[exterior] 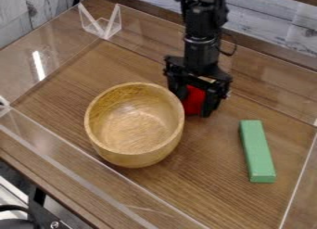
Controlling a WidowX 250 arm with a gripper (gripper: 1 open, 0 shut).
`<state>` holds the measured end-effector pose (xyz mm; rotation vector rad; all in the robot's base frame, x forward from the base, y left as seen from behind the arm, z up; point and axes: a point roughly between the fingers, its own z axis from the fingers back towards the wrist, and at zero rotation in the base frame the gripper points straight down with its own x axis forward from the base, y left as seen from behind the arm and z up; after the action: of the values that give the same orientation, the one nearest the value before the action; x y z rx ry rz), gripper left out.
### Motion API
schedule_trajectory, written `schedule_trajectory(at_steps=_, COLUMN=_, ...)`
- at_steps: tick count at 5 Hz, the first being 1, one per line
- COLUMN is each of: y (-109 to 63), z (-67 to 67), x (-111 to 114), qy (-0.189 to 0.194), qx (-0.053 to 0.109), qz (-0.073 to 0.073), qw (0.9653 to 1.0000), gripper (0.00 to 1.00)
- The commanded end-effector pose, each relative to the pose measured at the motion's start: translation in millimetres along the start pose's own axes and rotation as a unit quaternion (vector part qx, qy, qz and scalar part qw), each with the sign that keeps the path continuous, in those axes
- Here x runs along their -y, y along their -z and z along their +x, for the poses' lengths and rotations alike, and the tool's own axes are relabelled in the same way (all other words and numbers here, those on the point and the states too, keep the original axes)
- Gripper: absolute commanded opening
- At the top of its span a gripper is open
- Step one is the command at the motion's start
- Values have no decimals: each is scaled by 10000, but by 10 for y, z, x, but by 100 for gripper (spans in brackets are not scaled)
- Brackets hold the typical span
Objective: Move the red fruit to the left
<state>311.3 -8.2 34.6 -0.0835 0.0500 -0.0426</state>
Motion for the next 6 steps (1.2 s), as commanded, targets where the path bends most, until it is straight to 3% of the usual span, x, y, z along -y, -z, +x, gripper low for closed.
schedule_trajectory(at_steps=1, y=-66, z=82, x=-21, qy=51, qx=196, qz=-34, qw=9998, gripper=0)
schedule_trajectory(at_steps=2, y=-119, z=92, x=12, qy=79, qx=261, qz=-109, qw=9996, gripper=100)
schedule_trajectory(at_steps=3, y=-138, z=130, x=96, qy=110, qx=317, qz=-141, qw=9993, gripper=100)
schedule_trajectory(at_steps=4, y=-92, z=172, x=122, qy=59, qx=318, qz=-129, qw=9994, gripper=0)
schedule_trajectory(at_steps=5, y=-171, z=195, x=30, qy=14, qx=364, qz=-149, qw=9992, gripper=0)
schedule_trajectory(at_steps=6, y=-235, z=185, x=-55, qy=-33, qx=333, qz=-177, qw=9993, gripper=100)
